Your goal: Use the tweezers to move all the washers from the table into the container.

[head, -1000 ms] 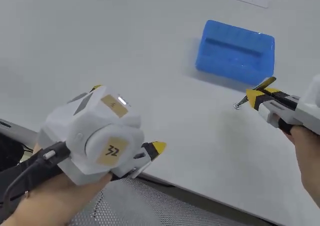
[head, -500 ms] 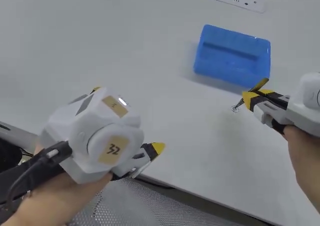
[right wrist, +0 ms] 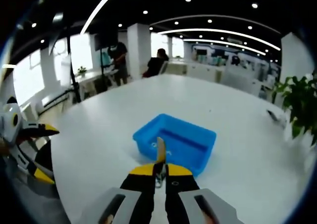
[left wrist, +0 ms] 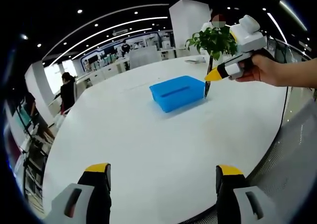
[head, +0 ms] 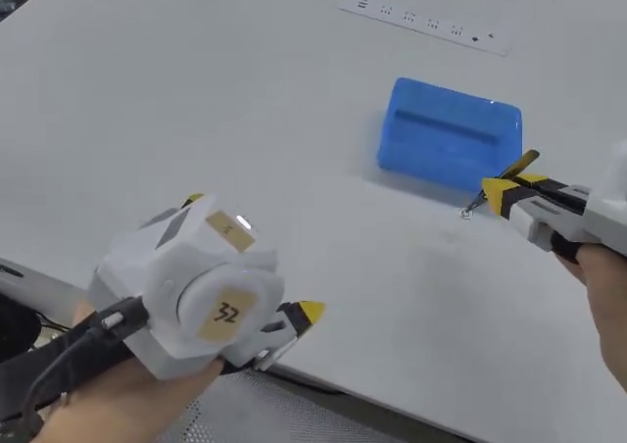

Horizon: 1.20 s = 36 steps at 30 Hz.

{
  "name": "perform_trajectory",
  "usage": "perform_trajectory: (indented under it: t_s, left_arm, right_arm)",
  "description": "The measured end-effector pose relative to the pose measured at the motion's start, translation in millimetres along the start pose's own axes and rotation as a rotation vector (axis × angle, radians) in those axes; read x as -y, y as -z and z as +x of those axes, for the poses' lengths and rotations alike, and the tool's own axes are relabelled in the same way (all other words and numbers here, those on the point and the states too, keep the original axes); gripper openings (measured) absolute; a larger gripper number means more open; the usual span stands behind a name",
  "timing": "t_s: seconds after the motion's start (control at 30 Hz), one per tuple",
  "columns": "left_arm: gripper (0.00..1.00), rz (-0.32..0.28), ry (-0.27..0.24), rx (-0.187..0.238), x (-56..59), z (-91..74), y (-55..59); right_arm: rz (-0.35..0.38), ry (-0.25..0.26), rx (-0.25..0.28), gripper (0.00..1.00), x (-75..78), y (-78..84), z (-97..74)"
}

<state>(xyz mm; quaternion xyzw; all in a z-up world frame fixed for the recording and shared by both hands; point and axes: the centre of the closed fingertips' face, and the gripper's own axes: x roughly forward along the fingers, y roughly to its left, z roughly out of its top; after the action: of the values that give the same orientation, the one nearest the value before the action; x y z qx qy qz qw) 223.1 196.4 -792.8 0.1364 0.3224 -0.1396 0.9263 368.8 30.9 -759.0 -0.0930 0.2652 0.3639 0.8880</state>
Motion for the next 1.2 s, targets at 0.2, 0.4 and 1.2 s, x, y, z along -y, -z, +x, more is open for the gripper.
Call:
perform_trajectory:
  t_s: [0.2, 0.4, 1.2]
  left_arm:
    - [0.90, -0.006, -0.008, 0.025, -1.9, -2.1, -4.3]
    - [0.91, -0.031, -0.021, 0.074, -6.2, -6.0, -12.2]
    - [0.84, -0.029, -0.061, 0.141, -13.2, -13.9, -27.4]
  right_arm:
    - [-0.016, 0.007, 0.045, 0.02, 7.6, -20.9, -0.8]
    - [0.002, 0.024, 0.085, 0.02, 23.2, -35.3, 6.8]
    - [0.015, 0.058, 0.012, 0.03, 54.5, -4.4, 67.0]
